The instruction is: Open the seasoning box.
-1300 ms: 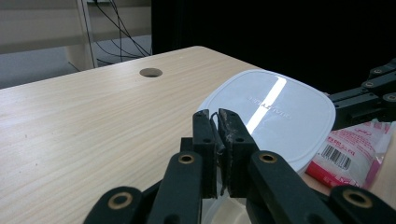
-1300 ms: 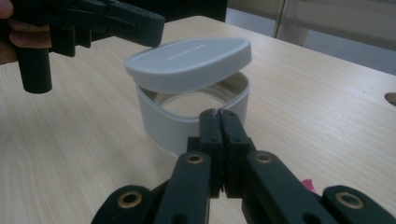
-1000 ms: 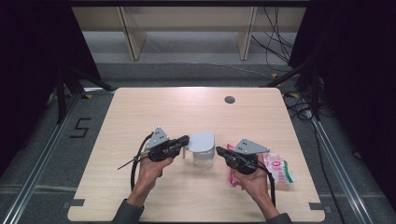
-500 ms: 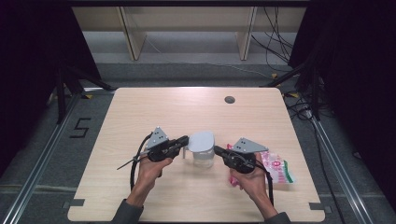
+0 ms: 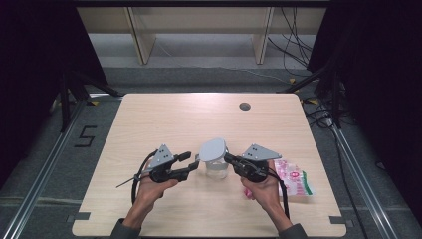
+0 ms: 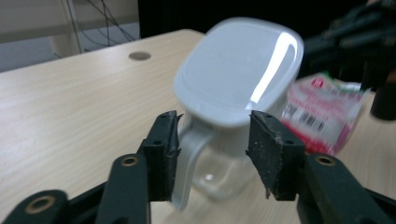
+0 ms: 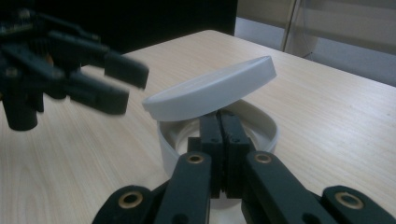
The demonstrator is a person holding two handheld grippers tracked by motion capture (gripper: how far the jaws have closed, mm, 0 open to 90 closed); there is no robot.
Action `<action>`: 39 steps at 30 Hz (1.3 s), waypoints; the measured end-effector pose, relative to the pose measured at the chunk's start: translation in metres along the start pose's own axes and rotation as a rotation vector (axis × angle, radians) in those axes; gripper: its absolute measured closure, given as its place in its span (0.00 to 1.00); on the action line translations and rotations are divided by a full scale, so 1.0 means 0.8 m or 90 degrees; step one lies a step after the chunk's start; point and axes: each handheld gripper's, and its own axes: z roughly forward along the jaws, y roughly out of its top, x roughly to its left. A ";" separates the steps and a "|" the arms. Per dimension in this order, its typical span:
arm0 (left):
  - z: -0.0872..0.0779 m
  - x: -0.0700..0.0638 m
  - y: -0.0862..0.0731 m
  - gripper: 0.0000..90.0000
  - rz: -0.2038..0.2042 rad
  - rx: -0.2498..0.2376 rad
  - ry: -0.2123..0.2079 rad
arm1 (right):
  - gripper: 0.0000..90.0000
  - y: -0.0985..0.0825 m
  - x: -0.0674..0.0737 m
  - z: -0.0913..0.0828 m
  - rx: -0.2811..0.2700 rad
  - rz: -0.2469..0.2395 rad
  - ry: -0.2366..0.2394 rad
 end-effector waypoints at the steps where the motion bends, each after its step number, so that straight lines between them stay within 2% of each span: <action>1: -0.002 -0.001 -0.005 0.53 0.006 0.015 0.006 | 1.00 0.001 -0.001 0.002 -0.003 -0.009 0.008; 2: -0.002 -0.001 -0.011 0.52 -0.001 0.015 0.001 | 1.00 0.003 0.002 0.003 -0.004 -0.001 0.007; 4: -0.004 -0.002 -0.014 0.48 -0.003 0.021 0.007 | 1.00 0.006 0.003 0.005 -0.009 -0.016 0.008; 6: -0.005 -0.004 -0.019 0.44 -0.009 0.023 0.008 | 1.00 0.009 0.004 0.005 -0.009 -0.009 0.006; 7: -0.004 -0.004 -0.021 0.44 -0.009 0.019 0.000 | 1.00 0.009 0.004 0.005 -0.009 -0.009 0.006; 8: -0.004 -0.006 -0.024 0.39 -0.013 0.016 -0.007 | 1.00 0.011 0.007 0.006 -0.008 -0.009 0.004; 9: -0.004 -0.010 -0.028 0.37 -0.022 0.018 -0.012 | 1.00 0.012 0.006 0.009 -0.013 -0.020 0.010; 13: -0.006 -0.014 -0.031 0.33 -0.018 0.022 -0.018 | 0.99 0.014 0.010 0.012 -0.020 -0.012 0.011; 14: -0.006 -0.016 -0.033 0.31 -0.024 0.027 -0.027 | 0.99 0.015 0.011 0.014 -0.016 -0.027 0.015; 15: -0.006 -0.018 -0.034 0.29 -0.026 0.030 -0.023 | 0.99 0.015 0.013 0.015 -0.018 -0.015 0.022; 16: -0.006 -0.018 -0.034 0.28 -0.026 0.030 -0.023 | 0.99 0.017 0.014 0.017 -0.023 -0.029 0.025; 18: -0.004 -0.021 -0.036 0.28 -0.029 0.030 -0.027 | 0.98 0.019 0.016 0.018 -0.029 -0.036 0.018; 19: -0.004 -0.021 -0.036 0.27 -0.026 0.036 -0.021 | 0.99 0.021 0.017 0.019 -0.025 -0.044 0.020; 20: -0.004 -0.021 -0.036 0.26 -0.026 0.036 -0.021 | 0.99 0.021 0.017 0.019 -0.025 -0.044 0.020; 21: -0.003 -0.021 -0.036 0.26 -0.036 0.028 -0.025 | 0.99 0.022 0.021 0.019 -0.018 -0.029 0.030; 24: -0.006 -0.019 -0.036 0.26 -0.037 0.029 -0.023 | 0.98 0.027 0.023 0.023 -0.023 -0.046 0.030; 25: -0.007 -0.018 -0.036 0.26 -0.037 0.028 -0.024 | 0.98 0.028 0.026 0.025 -0.027 -0.028 0.037; 26: -0.007 -0.018 -0.036 0.26 -0.037 0.028 -0.024 | 0.98 0.028 0.026 0.025 -0.027 -0.028 0.037; 29: -0.008 -0.017 -0.037 0.26 -0.041 0.027 -0.019 | 0.98 0.026 0.028 0.029 -0.034 -0.055 0.043; 30: -0.007 -0.016 -0.038 0.26 -0.041 0.025 -0.018 | 0.97 0.026 0.031 0.029 -0.028 -0.039 0.057; 32: -0.007 -0.016 -0.038 0.27 -0.038 0.026 -0.017 | 0.97 0.027 0.033 0.029 -0.040 -0.045 0.049; 33: -0.007 -0.016 -0.038 0.27 -0.046 0.022 -0.017 | 0.97 0.027 0.033 0.029 -0.037 -0.050 0.054; 35: -0.008 -0.016 -0.038 0.27 -0.043 0.026 -0.016 | 0.96 0.027 0.035 0.029 -0.025 -0.043 0.063; 36: -0.008 -0.015 -0.037 0.27 -0.031 0.023 -0.021 | 0.96 0.027 0.036 0.028 -0.023 -0.026 0.064; 37: -0.009 -0.015 -0.037 0.27 -0.042 0.030 -0.011 | 0.96 0.028 0.033 0.025 -0.034 -0.036 0.057; 38: -0.009 -0.015 -0.037 0.27 -0.042 0.030 -0.011 | 0.96 0.028 0.033 0.025 -0.034 -0.036 0.057; 39: -0.009 -0.015 -0.038 0.27 -0.045 0.024 -0.014 | 0.95 0.030 0.030 0.017 -0.040 -0.021 0.069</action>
